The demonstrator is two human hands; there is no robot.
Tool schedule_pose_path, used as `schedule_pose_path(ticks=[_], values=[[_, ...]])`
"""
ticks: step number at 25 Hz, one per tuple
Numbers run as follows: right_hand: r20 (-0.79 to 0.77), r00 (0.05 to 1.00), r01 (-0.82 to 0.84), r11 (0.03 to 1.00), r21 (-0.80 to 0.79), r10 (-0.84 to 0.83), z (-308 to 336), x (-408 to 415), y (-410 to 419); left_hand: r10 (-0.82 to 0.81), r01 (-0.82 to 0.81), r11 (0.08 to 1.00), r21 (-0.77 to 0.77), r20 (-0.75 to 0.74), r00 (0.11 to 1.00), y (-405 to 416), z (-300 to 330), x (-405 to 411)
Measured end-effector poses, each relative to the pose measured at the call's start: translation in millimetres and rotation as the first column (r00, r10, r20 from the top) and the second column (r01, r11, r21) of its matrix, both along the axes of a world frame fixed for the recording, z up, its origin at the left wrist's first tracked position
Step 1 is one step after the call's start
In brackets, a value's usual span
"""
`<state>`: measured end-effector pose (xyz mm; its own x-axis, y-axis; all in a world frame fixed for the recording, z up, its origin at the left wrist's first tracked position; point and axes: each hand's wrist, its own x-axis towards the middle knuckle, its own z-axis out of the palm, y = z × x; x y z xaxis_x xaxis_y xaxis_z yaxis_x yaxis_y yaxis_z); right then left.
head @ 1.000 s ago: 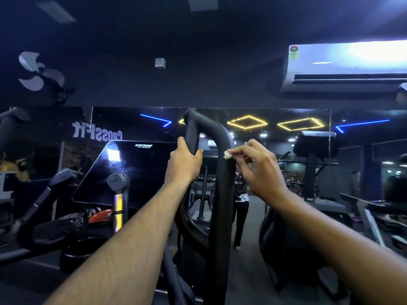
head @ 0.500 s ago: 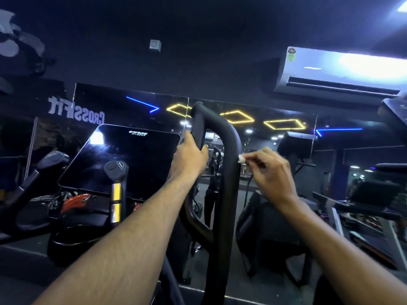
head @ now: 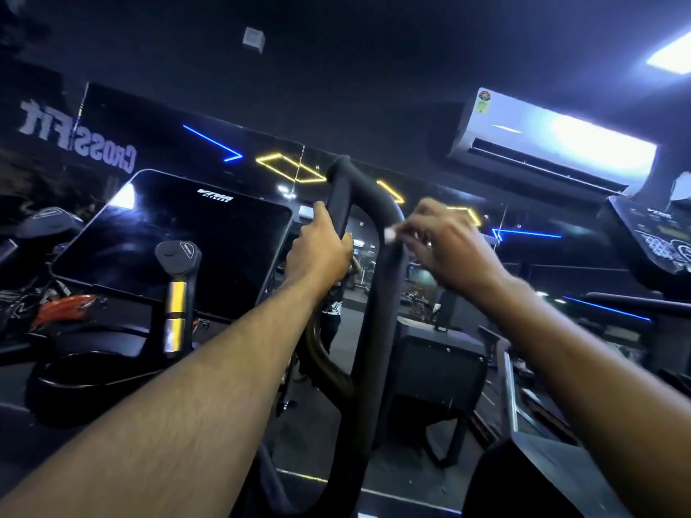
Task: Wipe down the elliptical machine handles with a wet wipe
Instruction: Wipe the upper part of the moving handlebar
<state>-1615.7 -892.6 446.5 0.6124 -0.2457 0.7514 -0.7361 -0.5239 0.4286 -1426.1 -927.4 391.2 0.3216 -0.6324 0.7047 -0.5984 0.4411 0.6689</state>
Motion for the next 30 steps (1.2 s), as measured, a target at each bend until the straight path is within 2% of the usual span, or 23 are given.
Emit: schedule_pose_path(ticks=[2, 5, 8, 10, 14, 15, 18, 21, 22, 23, 25, 26, 27, 28, 30], values=[[-0.034, 0.994, 0.103, 0.995, 0.003, -0.103, 18.5, 17.6, -2.3, -0.018, 0.018, 1.000, -0.022, 0.002, 1.000, 0.1, -1.3, 1.0], [-0.163, 0.954, 0.256, 0.967, 0.007, -0.252, -0.2, 32.1, 3.0, -0.016, 0.016, 1.000, -0.013, 0.002, 1.000, 3.8, -1.7, 0.5], [-0.328, 0.914, 0.297, 0.944, 0.142, -0.238, -11.4, 29.3, 22.2, -0.021, 0.021, 1.000, 0.003, -0.003, 1.000, 8.2, -1.8, 0.4], [-0.353, 0.913, 0.294, 0.931, 0.216, -0.206, 4.5, 32.5, 25.2, -0.054, 0.053, 0.998, -0.017, -0.007, 0.999, 8.2, -2.2, 2.4], [-0.180, 0.923, 0.343, 0.939, -0.012, -0.339, 20.4, 38.1, 9.4, -0.078, 0.078, 0.996, -0.036, -0.016, 0.997, 6.5, -2.3, 2.6], [-0.187, 0.909, 0.372, 0.927, -0.044, -0.373, 11.8, 39.4, 6.8, -0.075, 0.074, 0.997, -0.033, -0.012, 0.997, 6.3, -2.6, 2.3], [-0.306, 0.872, 0.388, 0.921, -0.043, -0.382, -8.6, 43.0, 12.4, -0.065, 0.065, 0.997, -0.034, -0.002, 0.998, 4.2, -2.9, 3.4], [-0.467, 0.814, 0.431, 0.899, 0.083, -0.347, 10.7, 47.8, 21.0, -0.066, 0.066, 0.997, -0.029, -0.003, 0.998, 3.8, -2.1, 4.0], [-0.471, 0.821, 0.428, 0.894, 0.134, -0.322, 19.9, 51.2, 21.0, -0.073, 0.072, 0.997, -0.035, -0.007, 0.997, 3.5, -2.7, 3.6], [-0.412, 0.866, 0.392, 0.897, 0.206, -0.284, 28.2, 53.2, 21.7, -0.081, 0.081, 0.996, -0.041, -0.014, 0.997, 2.8, -3.1, 3.3], [-0.184, 0.967, 0.236, 0.893, 0.384, -0.176, 32.5, 52.9, 21.7, -0.091, 0.090, 0.995, -0.048, -0.022, 0.996, 1.7, -3.1, 3.6], [-0.123, 0.983, 0.174, 0.884, 0.433, -0.133, 26.5, 51.1, 21.6, -0.092, 0.091, 0.995, -0.044, -0.020, 0.996, 1.0, -3.1, 3.4], [-0.139, 0.983, 0.165, 0.892, 0.422, -0.116, 15.8, 48.7, 20.8, -0.088, 0.088, 0.995, -0.040, -0.015, 0.996, 0.3, -3.0, 2.9], [-0.197, 0.972, 0.193, 0.921, 0.339, -0.131, 3.4, 46.3, 18.1, -0.078, 0.078, 0.996, -0.033, -0.010, 0.997, -0.3, -2.6, 3.1], [-0.317, 0.924, 0.257, 0.962, 0.096, -0.216, -20.0, 36.6, 13.5, -0.045, 0.045, 0.999, -0.014, 0.000, 0.999, -0.2, -0.9, 3.0]])
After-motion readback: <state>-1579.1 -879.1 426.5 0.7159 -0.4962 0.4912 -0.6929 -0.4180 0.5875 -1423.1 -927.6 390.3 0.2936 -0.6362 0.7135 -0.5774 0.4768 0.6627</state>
